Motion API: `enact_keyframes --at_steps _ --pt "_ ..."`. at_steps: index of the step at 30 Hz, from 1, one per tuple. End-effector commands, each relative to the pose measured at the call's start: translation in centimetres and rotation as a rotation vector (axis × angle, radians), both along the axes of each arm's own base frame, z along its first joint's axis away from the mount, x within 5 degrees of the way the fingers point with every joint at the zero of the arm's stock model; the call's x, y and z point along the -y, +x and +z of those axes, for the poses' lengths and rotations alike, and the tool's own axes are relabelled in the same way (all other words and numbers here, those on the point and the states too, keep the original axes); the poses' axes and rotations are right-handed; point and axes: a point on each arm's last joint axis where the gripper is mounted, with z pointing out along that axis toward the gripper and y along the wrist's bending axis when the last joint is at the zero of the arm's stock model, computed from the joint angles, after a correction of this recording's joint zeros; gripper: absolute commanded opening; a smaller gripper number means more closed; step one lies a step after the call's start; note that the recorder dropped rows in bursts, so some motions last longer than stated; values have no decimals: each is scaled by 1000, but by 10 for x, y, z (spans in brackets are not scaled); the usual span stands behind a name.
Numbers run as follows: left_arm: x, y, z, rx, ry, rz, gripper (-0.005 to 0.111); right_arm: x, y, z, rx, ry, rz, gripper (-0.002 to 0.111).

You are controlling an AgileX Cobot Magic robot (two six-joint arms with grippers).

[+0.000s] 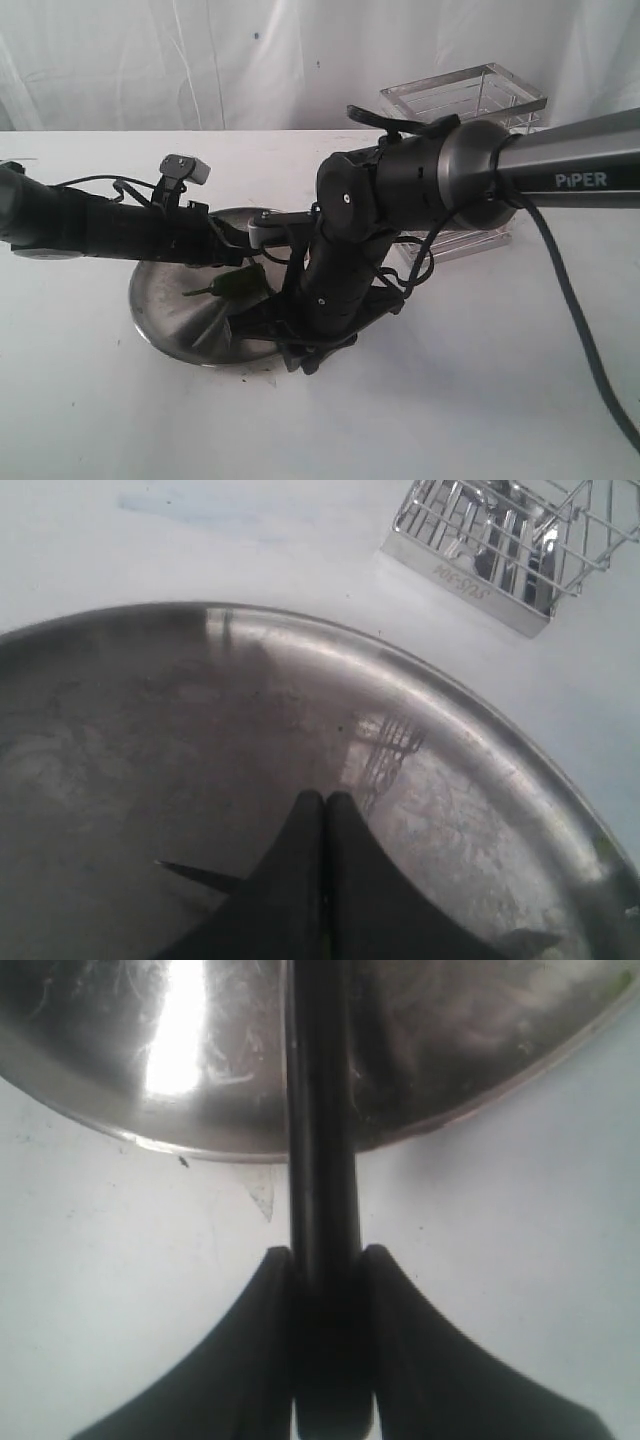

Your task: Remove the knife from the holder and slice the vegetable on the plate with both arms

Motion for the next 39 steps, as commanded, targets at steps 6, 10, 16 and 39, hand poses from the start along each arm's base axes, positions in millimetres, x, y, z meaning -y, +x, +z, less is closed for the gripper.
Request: enact_keyframes --at_steps 6,10,16,39 --pt "-2 -4 -51 -127 51 37 0 -1 2 -8 4 -6 -2 0" --pt "-3 -5 -57 -142 57 42 0 0 1 -8 -8 -13 0 0" --pt "-3 -5 -57 -142 57 42 0 4 -7 -9 -74 -62 71 0" --pt "2 1 1 -41 -40 14 0 3 -7 -9 -78 -58 74 0"
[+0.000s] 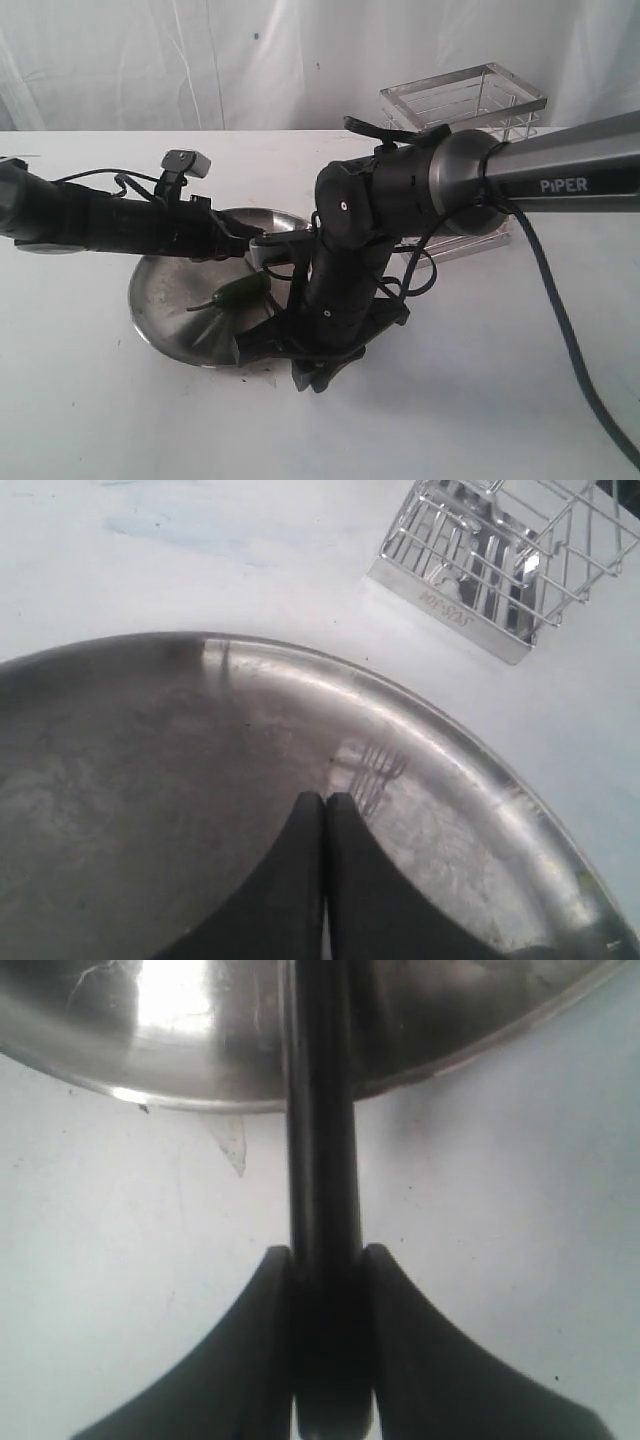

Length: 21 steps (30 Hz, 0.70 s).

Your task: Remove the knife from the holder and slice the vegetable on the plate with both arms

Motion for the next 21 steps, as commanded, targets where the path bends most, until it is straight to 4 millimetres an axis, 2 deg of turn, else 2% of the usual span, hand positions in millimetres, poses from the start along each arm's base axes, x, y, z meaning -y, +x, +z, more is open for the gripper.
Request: enact_keyframes --at_steps 1,6,14,21 --pt "-2 -7 -11 -58 13 20 0 1 -2 0 -12 -4 11 0" --pt "-8 -16 -30 -123 123 79 0 1 -2 0 -13 -5 11 0" --pt "-3 -36 -43 -234 168 4 0 4 -1 0 2 -42 40 0" --pt "1 -42 -42 -301 132 -48 0 14 -9 -1 -80 -152 95 0"
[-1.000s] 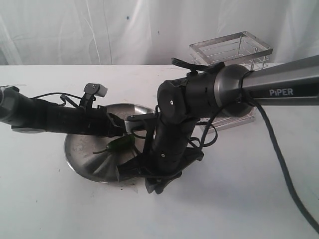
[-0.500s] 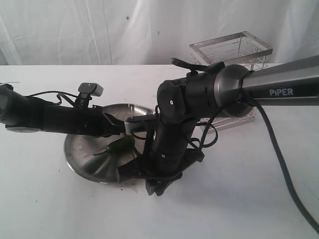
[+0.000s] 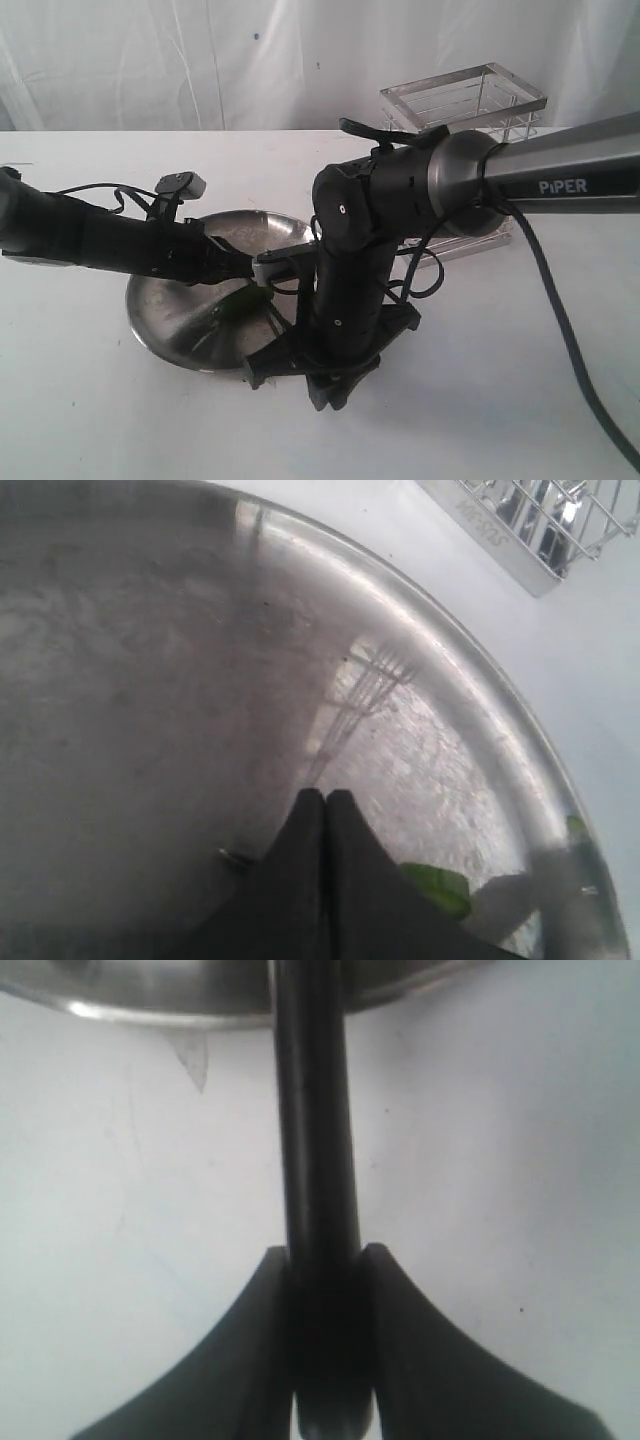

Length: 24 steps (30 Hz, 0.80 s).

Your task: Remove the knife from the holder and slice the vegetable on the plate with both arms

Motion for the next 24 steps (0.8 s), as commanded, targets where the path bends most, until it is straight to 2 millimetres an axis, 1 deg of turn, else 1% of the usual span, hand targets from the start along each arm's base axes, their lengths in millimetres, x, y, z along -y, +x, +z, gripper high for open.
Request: enact_keyframes --at_steps 1,8,11,13,15,18,22,24 --pt "3 -19 -23 -83 74 -113 0 8 -4 0 -40 -76 36 0" --pt "7 -22 -20 -97 26 -148 0 9 -6 0 -60 -94 40 0" --pt "7 -22 -21 -106 25 -145 0 7 -4 1 -34 -74 36 0" --pt "7 -20 -19 -97 23 -144 0 5 -1 4 -23 -60 33 0" --pt "8 -15 -13 -73 20 -143 0 2 1 8 -11 -49 33 0" --pt "9 -7 7 -14 -2 -120 0 -1 4 14 -1 -39 34 0" --pt "7 0 44 90 -17 -115 0 -4 8 20 19 -21 34 0" --pt "4 -1 65 133 -71 -101 0 -5 9 21 20 -20 34 0"
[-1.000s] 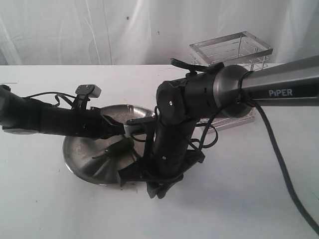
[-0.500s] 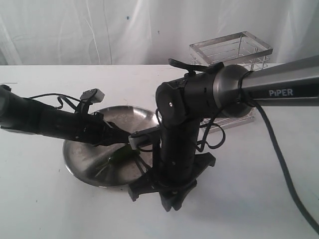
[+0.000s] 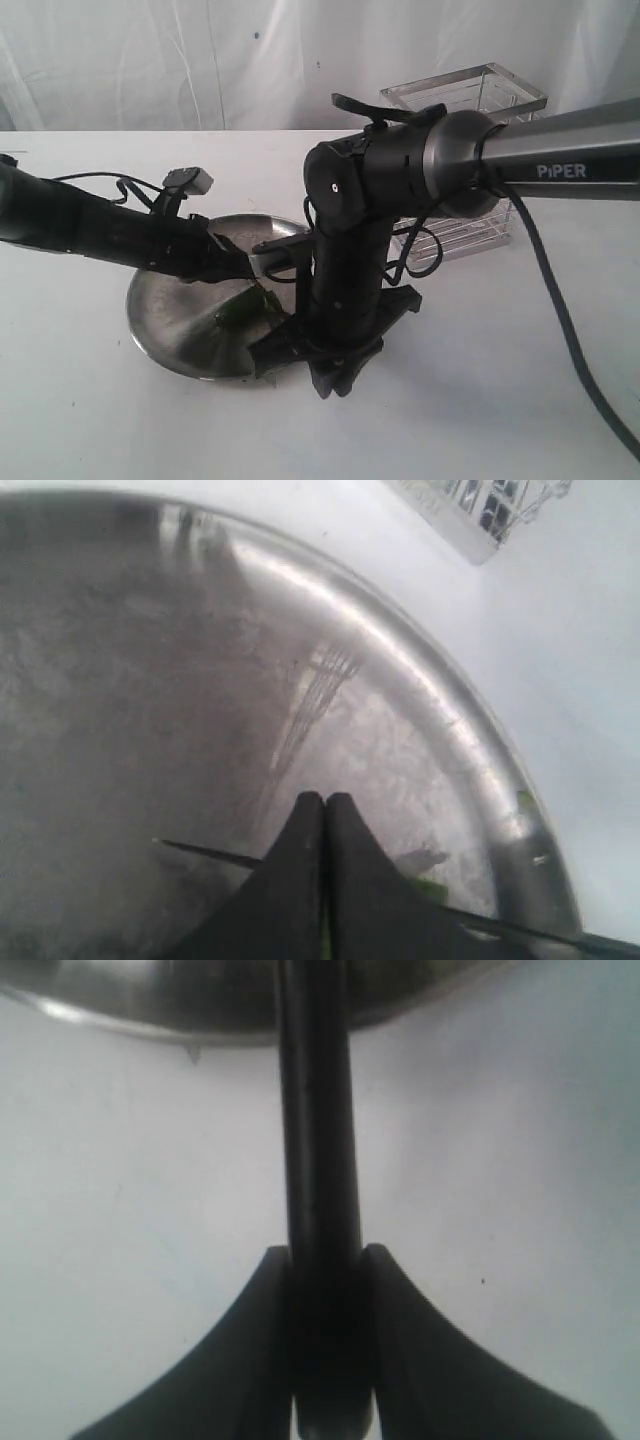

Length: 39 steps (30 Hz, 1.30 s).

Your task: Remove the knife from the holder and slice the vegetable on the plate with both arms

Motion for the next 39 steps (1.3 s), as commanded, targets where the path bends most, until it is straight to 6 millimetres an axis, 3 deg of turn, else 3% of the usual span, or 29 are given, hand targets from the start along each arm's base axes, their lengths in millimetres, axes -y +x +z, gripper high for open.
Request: enact_keyframes --at_steps 1,7,13,20,24,30,35,39 --pt "-3 -1 50 96 -106 -5 0 -1 5 6 30 11 -3 0" --pt "-17 -14 98 104 -206 -3 0 -1 4 7 29 5 1 0" --pt "-19 -39 129 116 -153 -75 0 0 4 23 75 41 -6 0" --pt "-31 -72 133 155 -63 66 0 5 -2 58 145 120 -33 0" --pt "-36 -90 130 140 -65 154 0 9 -15 70 69 139 -30 0" --pt "-30 -99 124 123 -82 121 0 14 -33 53 56 117 -40 0" --pt "-22 -98 125 155 -99 97 0 5 -54 32 77 132 -23 0" --pt "-11 -93 116 179 -107 63 0 0 -58 25 120 162 -49 0"
